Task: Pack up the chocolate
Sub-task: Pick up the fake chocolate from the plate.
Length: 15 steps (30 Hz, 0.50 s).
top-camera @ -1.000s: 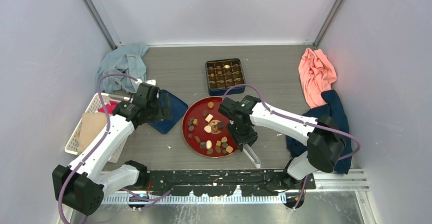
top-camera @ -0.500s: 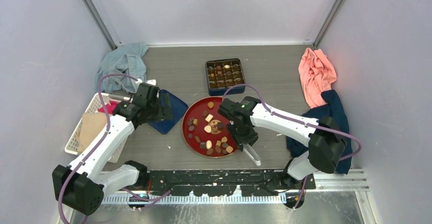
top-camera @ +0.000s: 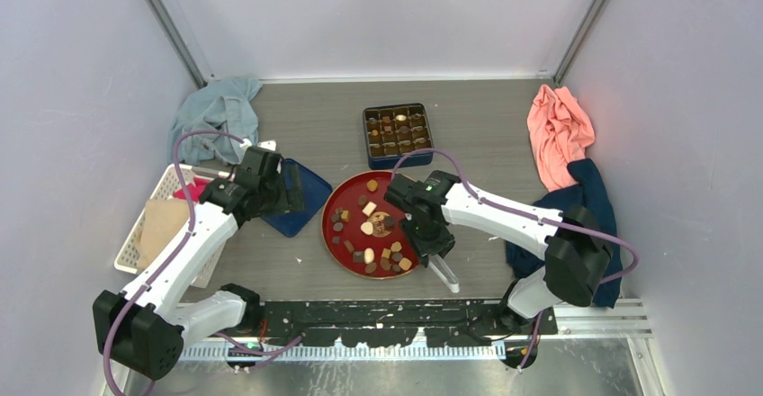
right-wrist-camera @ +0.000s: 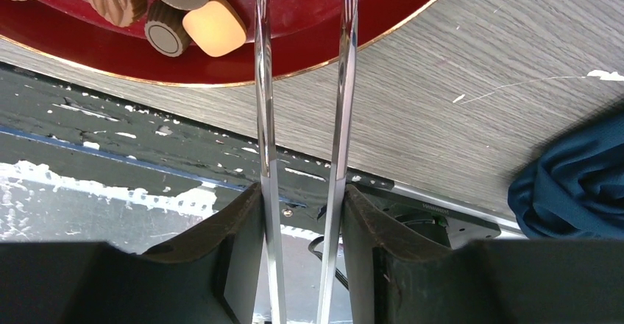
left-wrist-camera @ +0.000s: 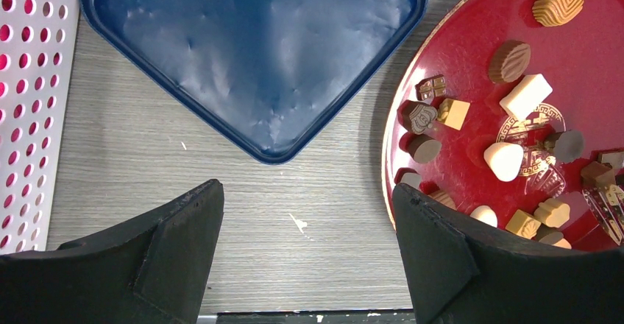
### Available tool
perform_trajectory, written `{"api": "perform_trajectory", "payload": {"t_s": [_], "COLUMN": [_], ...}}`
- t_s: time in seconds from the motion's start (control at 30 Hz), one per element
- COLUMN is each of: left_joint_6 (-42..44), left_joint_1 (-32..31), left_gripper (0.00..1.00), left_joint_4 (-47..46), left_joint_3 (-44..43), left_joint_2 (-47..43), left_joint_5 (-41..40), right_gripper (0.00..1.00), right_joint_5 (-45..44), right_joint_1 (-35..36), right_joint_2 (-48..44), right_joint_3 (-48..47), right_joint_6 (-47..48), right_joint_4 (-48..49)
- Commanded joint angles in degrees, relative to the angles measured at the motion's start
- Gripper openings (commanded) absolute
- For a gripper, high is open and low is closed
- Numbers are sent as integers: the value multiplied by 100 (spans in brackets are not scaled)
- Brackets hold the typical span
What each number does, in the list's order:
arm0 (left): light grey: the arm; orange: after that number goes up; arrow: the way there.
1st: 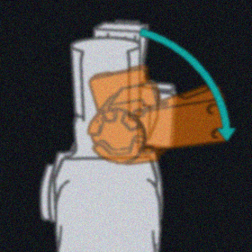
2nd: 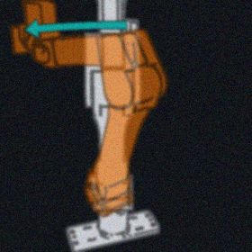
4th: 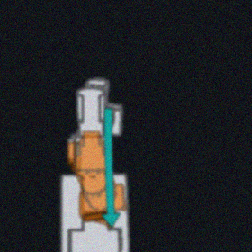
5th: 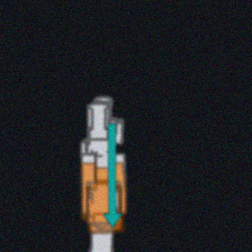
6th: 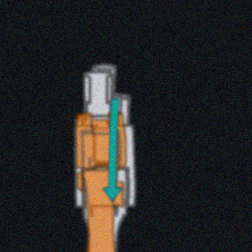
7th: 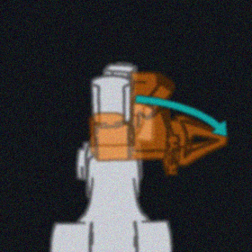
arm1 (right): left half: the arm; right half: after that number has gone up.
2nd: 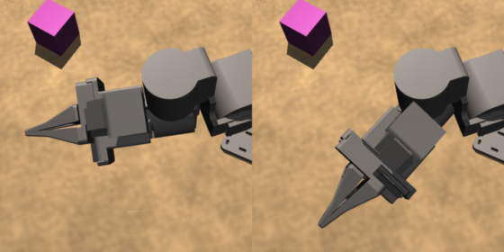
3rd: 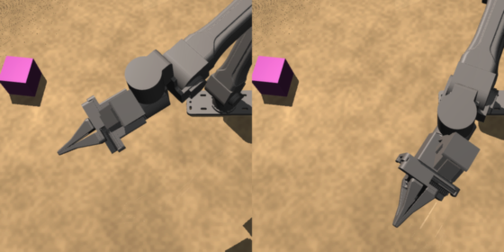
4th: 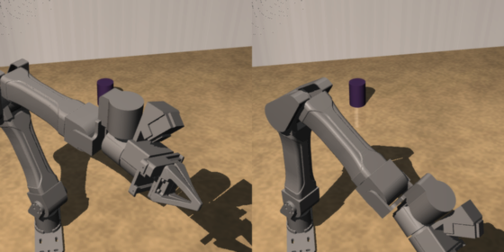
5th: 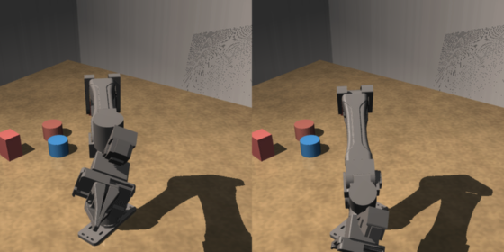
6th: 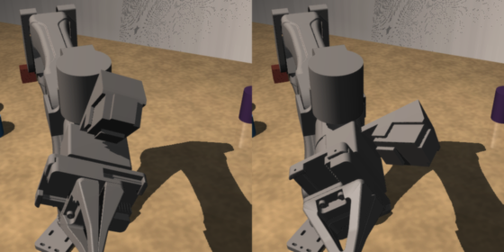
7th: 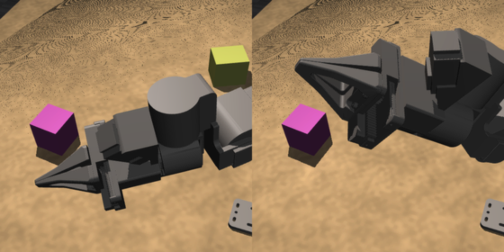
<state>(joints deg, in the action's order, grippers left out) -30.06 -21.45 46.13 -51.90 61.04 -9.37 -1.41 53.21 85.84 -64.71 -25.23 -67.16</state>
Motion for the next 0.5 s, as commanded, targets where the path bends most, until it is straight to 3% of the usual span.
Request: {"api": "perform_trajectory", "payload": {"t_s": [0.0,0.17,0.47], "left_joint_6": [-81,-105,-161], "left_joint_1": [18,18,18], "left_gripper": [85,85,85], "left_joint_4": [-132,-109,-138], "left_joint_3": [3,-4,35], "left_joint_2": [-65,-63,-109], "left_joint_5": [-17,-21,37], "right_gripper": [44,39,40], "right_joint_5": [62,62,322], "right_joint_1": [40,35,44], "right_joint_2": [-49,-20,-37], "right_joint_3": [-28,64,249], "right_joint_6": [22,60,84], "right_joint_4": [159,209,280]}}
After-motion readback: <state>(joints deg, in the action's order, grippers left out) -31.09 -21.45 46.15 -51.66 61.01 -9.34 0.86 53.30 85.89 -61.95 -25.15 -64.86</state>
